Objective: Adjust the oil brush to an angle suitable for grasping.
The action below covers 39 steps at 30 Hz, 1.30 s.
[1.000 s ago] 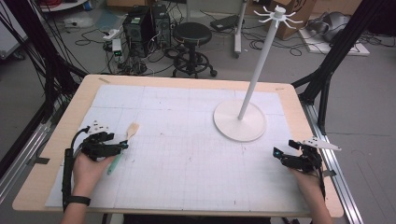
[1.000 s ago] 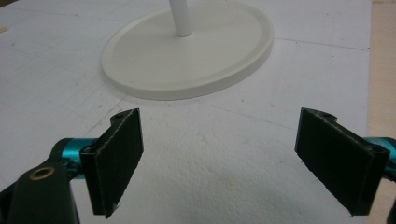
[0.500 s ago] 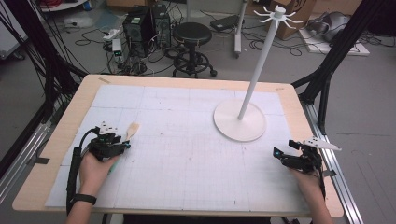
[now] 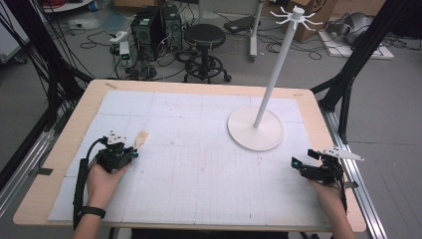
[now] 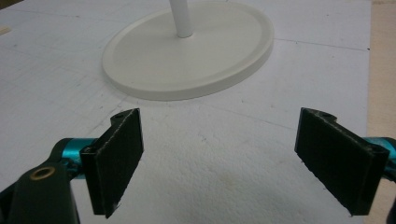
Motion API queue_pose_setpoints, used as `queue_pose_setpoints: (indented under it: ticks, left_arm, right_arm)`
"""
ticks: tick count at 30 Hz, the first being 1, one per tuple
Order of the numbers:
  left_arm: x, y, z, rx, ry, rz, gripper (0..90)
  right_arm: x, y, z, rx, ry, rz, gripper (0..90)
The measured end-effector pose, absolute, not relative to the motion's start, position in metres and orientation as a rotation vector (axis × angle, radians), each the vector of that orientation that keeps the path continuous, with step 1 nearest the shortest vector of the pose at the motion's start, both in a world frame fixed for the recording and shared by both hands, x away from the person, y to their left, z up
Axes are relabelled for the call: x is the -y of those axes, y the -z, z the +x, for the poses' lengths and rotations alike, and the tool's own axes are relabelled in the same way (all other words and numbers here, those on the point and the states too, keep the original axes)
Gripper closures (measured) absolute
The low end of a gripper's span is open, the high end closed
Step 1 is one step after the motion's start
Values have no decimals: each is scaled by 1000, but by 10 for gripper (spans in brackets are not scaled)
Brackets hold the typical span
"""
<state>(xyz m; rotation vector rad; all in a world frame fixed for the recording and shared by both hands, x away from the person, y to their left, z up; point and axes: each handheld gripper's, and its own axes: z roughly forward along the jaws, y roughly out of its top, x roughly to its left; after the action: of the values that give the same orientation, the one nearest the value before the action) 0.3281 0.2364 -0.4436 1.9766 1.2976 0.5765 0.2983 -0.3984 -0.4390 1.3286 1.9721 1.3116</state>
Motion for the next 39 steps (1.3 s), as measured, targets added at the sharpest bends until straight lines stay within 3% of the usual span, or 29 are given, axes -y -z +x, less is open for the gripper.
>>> queue_pose_setpoints:
  ticks: [17,26,39]
  left_arm:
    - [-236,443,328,-1294,-580,1967,822]
    - [-232,427,327,-1197,-550,1919,823]
    - [-158,405,339,-854,-384,1989,823]
  right_arm:
    - [399,439,298,-1972,-1316,1328,143]
    - [399,438,299,-1969,-1316,1326,143]
    - [397,436,300,-1967,-1330,1321,143]
